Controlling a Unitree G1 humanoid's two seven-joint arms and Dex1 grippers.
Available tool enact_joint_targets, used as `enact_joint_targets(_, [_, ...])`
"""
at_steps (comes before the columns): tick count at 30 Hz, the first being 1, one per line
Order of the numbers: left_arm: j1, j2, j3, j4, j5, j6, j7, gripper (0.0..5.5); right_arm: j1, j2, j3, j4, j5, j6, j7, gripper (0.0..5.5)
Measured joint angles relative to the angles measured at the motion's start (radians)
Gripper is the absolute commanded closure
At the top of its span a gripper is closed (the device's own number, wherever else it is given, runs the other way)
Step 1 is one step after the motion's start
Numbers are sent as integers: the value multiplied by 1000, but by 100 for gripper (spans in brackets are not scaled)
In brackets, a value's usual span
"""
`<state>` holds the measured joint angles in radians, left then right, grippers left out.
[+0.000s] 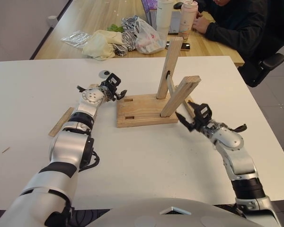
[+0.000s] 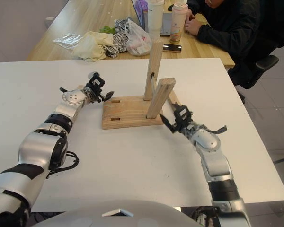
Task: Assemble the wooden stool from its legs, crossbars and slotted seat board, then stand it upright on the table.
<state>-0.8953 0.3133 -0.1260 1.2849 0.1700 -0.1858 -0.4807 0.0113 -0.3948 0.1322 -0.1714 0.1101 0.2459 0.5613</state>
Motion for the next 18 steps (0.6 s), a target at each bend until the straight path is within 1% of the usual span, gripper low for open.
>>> enact_joint_targets(2, [-4, 5, -32, 3, 31, -10, -16, 187, 6, -8, 45, 15, -13, 41, 22, 215])
enact_joint_targets(3, [-12, 15, -64, 3, 63, -6, -40, 187, 1, -5, 71, 43, -31, 53, 21, 215])
enact_joint_targets(5, [-17, 45, -129, -4, 115, -2, -102, 187, -24, 7, 87, 77, -33, 64, 14, 215])
enact_joint_targets(7, [-18, 78, -180, -19, 138, -10, -178, 187, -56, 52, 96, 137, -33, 57, -7, 215])
enact_joint_targets(9, [-16, 109, -204, -44, 139, -34, -259, 187, -104, 85, 107, 205, -41, 23, -31, 215])
enact_joint_targets(11, [-9, 136, -206, -64, 130, -43, -330, 187, -133, 110, 103, 256, -43, -5, -56, 215])
enact_joint_targets(15, [52, 214, -202, -157, 56, -81, -543, 187, -185, 114, 91, 358, -43, -66, -117, 215])
enact_joint_targets(16, [87, 234, -196, -214, 9, -73, -618, 187, -202, 115, 83, 389, -44, -75, -143, 215])
enact_joint_targets(18, [192, 270, -177, -407, -130, 11, -784, 187, -231, 116, 64, 456, -44, -87, -197, 215])
